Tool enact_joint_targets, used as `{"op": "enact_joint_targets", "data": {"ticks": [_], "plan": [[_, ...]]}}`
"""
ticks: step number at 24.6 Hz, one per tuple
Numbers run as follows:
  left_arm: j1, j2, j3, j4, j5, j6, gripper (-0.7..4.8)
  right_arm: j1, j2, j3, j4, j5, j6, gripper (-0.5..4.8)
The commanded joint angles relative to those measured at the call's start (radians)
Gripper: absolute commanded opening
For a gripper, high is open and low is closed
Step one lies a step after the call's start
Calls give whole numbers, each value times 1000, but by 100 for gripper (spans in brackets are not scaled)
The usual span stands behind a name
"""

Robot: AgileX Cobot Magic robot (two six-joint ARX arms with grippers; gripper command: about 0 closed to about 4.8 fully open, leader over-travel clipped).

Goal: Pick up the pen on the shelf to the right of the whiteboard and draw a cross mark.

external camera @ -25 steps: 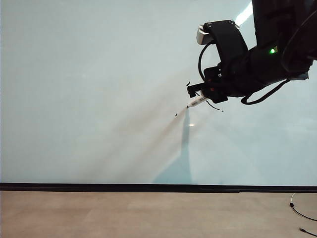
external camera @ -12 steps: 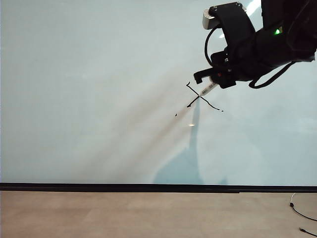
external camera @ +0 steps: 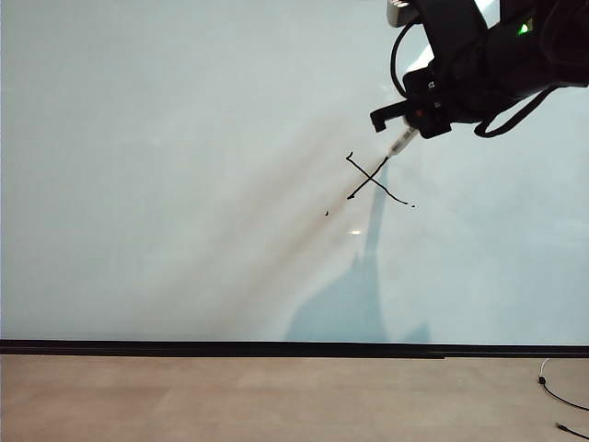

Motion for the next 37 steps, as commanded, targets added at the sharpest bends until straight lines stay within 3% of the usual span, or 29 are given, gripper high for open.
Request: {"op": "enact_joint_targets", "data": {"ticks": [1,20,37], "plan": [[0,0,3,13,0,4,-5,-5,-27,10,23,42,-22,-5],[0,0,3,13,0,4,-4,20,-128,-23,-35,94,-42,-5],[0,0,3,13,0,4,-4,33,-628,-468,-61,107,132,-5]]}}
